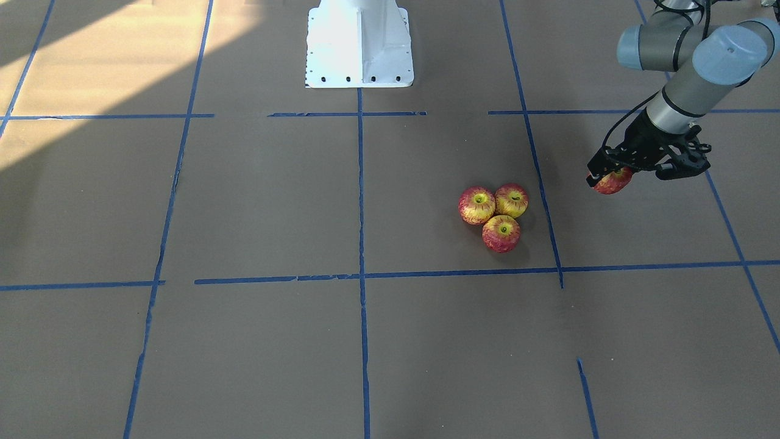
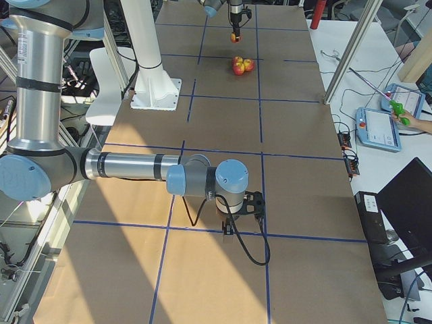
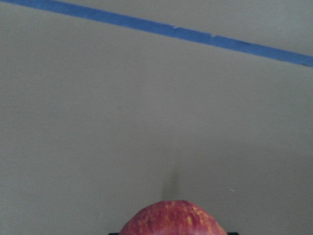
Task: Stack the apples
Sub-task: 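Lift the apple with the left gripper and carry it over the three-apple cluster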
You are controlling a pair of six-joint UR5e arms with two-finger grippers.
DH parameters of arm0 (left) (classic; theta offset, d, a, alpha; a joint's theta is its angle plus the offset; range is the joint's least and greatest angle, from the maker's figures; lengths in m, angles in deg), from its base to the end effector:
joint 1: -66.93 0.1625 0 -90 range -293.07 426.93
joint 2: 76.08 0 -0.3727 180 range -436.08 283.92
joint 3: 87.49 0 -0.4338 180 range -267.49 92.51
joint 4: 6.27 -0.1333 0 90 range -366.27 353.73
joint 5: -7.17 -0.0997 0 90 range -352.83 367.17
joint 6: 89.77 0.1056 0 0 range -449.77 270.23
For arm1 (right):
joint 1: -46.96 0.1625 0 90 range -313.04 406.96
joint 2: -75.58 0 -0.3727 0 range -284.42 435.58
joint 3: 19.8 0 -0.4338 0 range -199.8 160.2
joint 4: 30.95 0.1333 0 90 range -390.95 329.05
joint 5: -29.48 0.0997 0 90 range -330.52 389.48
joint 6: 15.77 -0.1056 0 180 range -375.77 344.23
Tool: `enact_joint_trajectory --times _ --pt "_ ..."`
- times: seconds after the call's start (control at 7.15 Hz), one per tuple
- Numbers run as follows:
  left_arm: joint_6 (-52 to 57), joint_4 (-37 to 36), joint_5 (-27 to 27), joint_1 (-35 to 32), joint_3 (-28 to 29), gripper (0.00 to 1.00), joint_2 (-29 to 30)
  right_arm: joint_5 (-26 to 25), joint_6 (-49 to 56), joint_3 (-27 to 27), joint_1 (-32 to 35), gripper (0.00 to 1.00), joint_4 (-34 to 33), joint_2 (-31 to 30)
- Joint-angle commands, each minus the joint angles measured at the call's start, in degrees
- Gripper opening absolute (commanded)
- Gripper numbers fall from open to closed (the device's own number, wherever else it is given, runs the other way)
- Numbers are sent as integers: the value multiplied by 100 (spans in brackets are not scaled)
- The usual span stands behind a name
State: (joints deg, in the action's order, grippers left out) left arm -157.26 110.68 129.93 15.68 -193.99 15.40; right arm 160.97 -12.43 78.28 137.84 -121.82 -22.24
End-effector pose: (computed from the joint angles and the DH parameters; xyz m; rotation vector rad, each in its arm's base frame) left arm 0.2883 -0.4809 0.3936 0.0240 0.9352 -0.2405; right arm 0.0707 -0.4809 0.6099 0.0165 -0.7241 -0.0372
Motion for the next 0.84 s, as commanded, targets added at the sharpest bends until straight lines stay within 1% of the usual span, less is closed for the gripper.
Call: enact_joint_trajectory --times 0.0,0.14,0.28,0.42,0.7 --pt "-841 -809 -33 253 -30 0 1259 0 0 0 0 100 8 0" --pt "-862 -1449 -259 551 137 0 1859 0 0 0 0 100 -1 0" --pt "-871 -1543 -644 789 313 0 2047 0 0 0 0 100 8 0" --pt "-862 -1535 -683 818 323 0 2006 0 0 0 0 100 8 0" --pt "-854 -1526 -780 879 481 0 2137 0 0 0 0 100 -1 0"
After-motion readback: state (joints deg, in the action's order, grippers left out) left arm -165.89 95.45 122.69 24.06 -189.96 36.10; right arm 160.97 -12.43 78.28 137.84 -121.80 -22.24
